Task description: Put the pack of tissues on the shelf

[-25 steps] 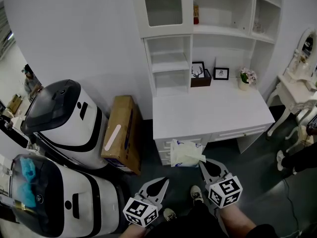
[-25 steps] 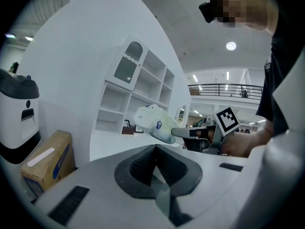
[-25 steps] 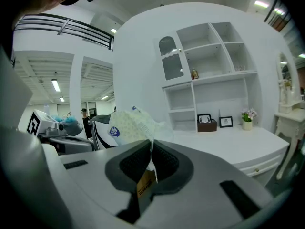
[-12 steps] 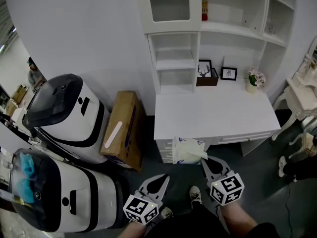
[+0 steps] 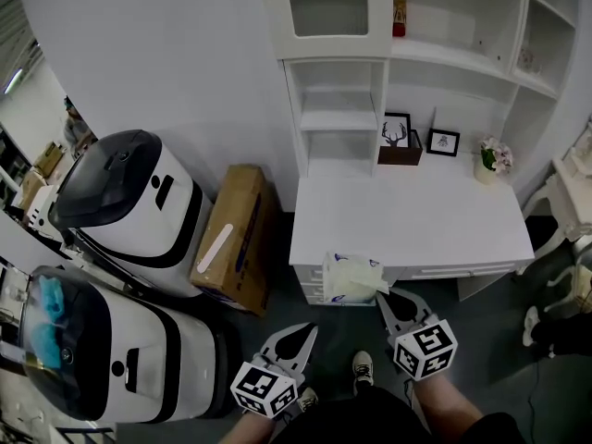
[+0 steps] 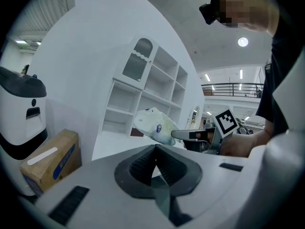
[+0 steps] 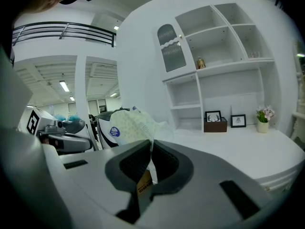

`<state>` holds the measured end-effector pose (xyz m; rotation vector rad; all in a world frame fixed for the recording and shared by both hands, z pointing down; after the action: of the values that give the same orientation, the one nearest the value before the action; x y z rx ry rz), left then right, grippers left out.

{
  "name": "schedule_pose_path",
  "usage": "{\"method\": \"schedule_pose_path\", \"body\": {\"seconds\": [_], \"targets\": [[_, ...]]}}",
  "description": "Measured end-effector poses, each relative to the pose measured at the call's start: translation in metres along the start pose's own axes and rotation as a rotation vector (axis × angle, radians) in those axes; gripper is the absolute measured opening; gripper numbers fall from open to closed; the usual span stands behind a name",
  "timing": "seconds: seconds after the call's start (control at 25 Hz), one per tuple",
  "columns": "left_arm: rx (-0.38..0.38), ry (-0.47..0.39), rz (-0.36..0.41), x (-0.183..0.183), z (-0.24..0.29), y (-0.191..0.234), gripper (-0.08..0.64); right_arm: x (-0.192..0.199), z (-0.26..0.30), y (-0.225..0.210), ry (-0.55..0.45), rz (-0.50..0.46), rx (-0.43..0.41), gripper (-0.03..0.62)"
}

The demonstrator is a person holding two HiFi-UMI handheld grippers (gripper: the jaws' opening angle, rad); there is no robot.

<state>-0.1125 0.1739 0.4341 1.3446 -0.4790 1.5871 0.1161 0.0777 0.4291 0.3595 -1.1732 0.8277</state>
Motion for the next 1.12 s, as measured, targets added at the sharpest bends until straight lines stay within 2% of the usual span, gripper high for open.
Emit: {"method": "schedule_pose_path", "body": {"seconds": [0.64,1.12], "targets": [[-0.056,-0.003,-0.014,-0.014,0.06,-0.005,0.005,-0.013,0.025,-0.069,0.015,-0.02,-0.051,0.008],[-0.107,0.005,-0.04,-0.013,0.092,-0.017,0.005,-0.016,0.044,-0.101,0.024,-0.022,-0.119,0.008]]}}
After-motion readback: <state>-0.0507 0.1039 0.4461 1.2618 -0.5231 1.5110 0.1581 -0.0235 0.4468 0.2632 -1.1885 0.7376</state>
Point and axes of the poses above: the fingertips, and each gripper's own axes: z forward along the fingers, y to its left, x out of its underside, the point moved 9 cm from there along -z, backward along the fingers, and after that the axes turned 6 degrees about y, right-handed, at the moved point
